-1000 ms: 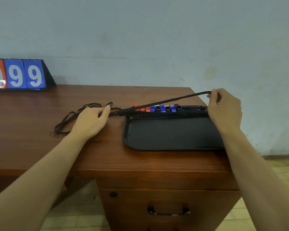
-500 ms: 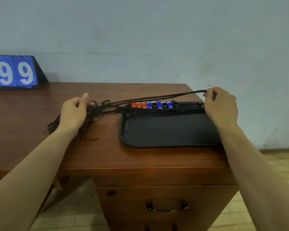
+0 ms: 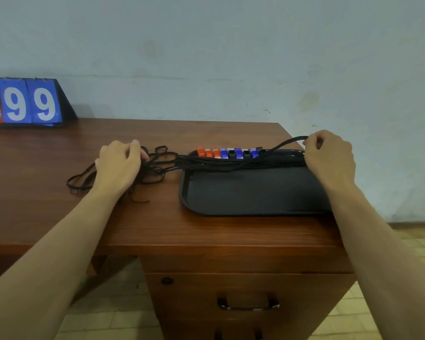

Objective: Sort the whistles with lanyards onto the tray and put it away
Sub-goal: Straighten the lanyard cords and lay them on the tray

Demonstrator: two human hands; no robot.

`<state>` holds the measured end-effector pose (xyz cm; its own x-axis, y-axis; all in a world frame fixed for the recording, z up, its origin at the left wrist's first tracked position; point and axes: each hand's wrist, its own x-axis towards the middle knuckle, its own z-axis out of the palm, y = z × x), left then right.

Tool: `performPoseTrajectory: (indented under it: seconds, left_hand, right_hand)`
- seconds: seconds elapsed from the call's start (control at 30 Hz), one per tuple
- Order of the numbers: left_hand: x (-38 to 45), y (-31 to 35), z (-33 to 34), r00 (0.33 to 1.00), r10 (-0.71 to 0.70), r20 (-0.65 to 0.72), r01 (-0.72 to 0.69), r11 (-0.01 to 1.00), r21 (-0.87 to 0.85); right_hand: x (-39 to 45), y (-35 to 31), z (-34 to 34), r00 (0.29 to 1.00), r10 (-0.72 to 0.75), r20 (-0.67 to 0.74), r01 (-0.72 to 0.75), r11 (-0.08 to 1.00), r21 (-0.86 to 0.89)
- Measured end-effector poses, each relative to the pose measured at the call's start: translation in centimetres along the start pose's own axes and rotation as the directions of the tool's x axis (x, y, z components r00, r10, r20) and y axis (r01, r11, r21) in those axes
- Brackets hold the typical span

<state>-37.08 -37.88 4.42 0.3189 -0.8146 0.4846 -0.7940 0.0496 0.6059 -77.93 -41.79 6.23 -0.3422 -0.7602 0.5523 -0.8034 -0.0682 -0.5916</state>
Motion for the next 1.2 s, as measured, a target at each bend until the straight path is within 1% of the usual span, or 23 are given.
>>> performPoseTrajectory:
  seconds: [0.07,0.1,0.2,0.27,0.37,0.5,0.67,0.73,0.83,0.93,1.1,1.2]
  left_hand:
    - [-0.1,0.1,-0.2,0.997,0.079,0.024,-0.08,0.996,0.03]
    - [-0.2,0.3,-0.2,0.991,0.113,0.065,-0.116,0.992,0.043]
    - [-0.7,0.7,-0.2,0.955,0.143,0.261,-0.179,0.977,0.119]
    - [-0.9,0.6,-0.1,0.923,0.148,0.355,-0.22,0.96,0.171]
    - [-0.9,0.6,-0.2,0.913,0.148,0.38,-0.231,0.955,0.185]
    - [-0.8,0.7,-0.2,0.932,0.145,0.332,-0.209,0.964,0.164]
    - [-0.7,0.6,-0.3,0.965,0.154,0.211,-0.168,0.984,0.052]
    - [-0.6,0.7,-0.4,0.985,0.099,0.14,-0.099,0.995,-0.006]
    - [-0.3,0.6,-0.4,0.996,-0.045,0.071,0.049,0.997,-0.053]
    - [-0.1,0.2,-0.3,0.994,-0.103,0.022,0.103,0.994,-0.034]
    - [0.1,-0.2,-0.2,0.979,-0.205,-0.002,0.205,0.979,-0.004]
    - [0.2,-0.5,-0.2,0.97,-0.242,-0.022,0.242,0.97,0.002]
  right_hand:
    - [0.0,-0.1,0.0,1.0,-0.005,0.007,0.005,1.0,-0.007]
    - [0.0,-0.1,-0.1,1.0,-0.006,0.007,0.006,1.0,-0.011]
    - [-0.1,-0.1,-0.1,1.0,-0.001,0.011,0.001,1.0,-0.019]
    - [-0.1,-0.1,0.0,1.0,-0.002,0.014,0.003,1.0,-0.017]
    - [-0.1,-0.1,-0.1,1.0,-0.006,0.013,0.006,1.0,-0.017]
    - [-0.2,-0.2,-0.1,1.0,-0.011,0.018,0.011,1.0,-0.022]
    - [-0.2,-0.3,-0.1,1.0,-0.009,0.023,0.009,1.0,-0.012]
    - [-0.2,-0.3,-0.1,1.0,-0.005,0.023,0.005,1.0,-0.012]
    - [-0.3,-0.4,-0.2,1.0,-0.001,0.028,0.001,1.0,-0.016]
    - [-0.3,-0.4,-0.2,1.0,0.009,0.025,-0.008,1.0,-0.02]
    - [-0.3,-0.4,-0.3,0.999,0.037,0.013,-0.037,0.998,-0.044]
    - [-0.3,-0.3,-0.4,0.998,0.063,-0.009,-0.063,0.997,-0.055]
